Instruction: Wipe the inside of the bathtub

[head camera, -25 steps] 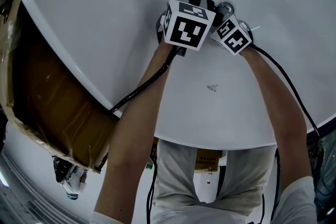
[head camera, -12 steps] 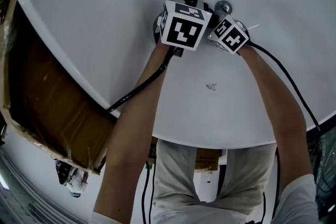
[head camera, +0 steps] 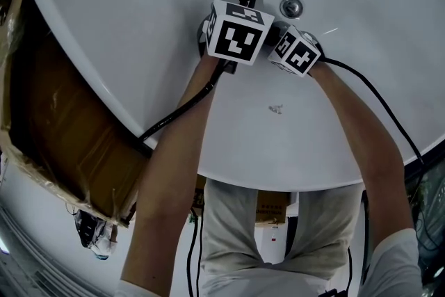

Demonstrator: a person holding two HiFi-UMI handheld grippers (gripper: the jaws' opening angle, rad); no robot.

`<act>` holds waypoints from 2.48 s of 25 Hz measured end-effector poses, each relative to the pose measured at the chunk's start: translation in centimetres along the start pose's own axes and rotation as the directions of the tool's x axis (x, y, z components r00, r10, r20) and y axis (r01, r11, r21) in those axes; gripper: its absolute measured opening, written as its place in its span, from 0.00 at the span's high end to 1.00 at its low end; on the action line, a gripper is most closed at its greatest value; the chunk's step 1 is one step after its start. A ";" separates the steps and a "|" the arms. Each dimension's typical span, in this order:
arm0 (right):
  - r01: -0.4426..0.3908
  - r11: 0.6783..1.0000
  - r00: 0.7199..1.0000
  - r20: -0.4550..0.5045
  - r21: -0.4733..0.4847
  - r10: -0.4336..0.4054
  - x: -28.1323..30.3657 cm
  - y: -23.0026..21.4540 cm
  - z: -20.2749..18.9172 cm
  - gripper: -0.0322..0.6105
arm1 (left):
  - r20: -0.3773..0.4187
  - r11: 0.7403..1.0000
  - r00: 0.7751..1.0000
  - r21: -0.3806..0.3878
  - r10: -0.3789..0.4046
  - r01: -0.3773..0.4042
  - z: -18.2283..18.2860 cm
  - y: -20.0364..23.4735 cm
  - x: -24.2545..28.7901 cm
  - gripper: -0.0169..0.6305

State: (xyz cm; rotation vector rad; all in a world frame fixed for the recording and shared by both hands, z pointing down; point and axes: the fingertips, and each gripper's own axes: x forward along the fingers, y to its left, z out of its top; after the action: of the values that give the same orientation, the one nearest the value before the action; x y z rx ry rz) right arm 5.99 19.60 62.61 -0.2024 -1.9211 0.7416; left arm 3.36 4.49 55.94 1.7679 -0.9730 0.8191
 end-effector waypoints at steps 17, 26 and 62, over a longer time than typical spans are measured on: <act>-0.146 0.986 0.985 0.079 -0.079 0.152 1.9 6.4 3.6 0.86 | -0.043 0.996 0.996 0.041 0.081 -0.079 -1.5 2.6 -1.9 0.97; -0.196 0.974 0.973 0.101 -0.116 0.208 -0.1 9.8 4.7 0.86 | -0.032 0.998 0.998 0.049 0.052 -0.051 -1.4 2.2 -3.0 0.97; -0.352 0.923 0.902 0.207 -0.155 0.379 -7.5 21.6 6.7 0.86 | -0.044 0.992 0.999 0.124 -0.005 0.011 -2.2 0.5 -2.2 0.97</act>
State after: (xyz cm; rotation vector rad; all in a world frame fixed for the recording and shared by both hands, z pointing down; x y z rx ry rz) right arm -0.23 30.65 42.48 -0.5848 -2.1820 0.9370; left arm 1.61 6.96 55.08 1.8505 -0.9025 0.9269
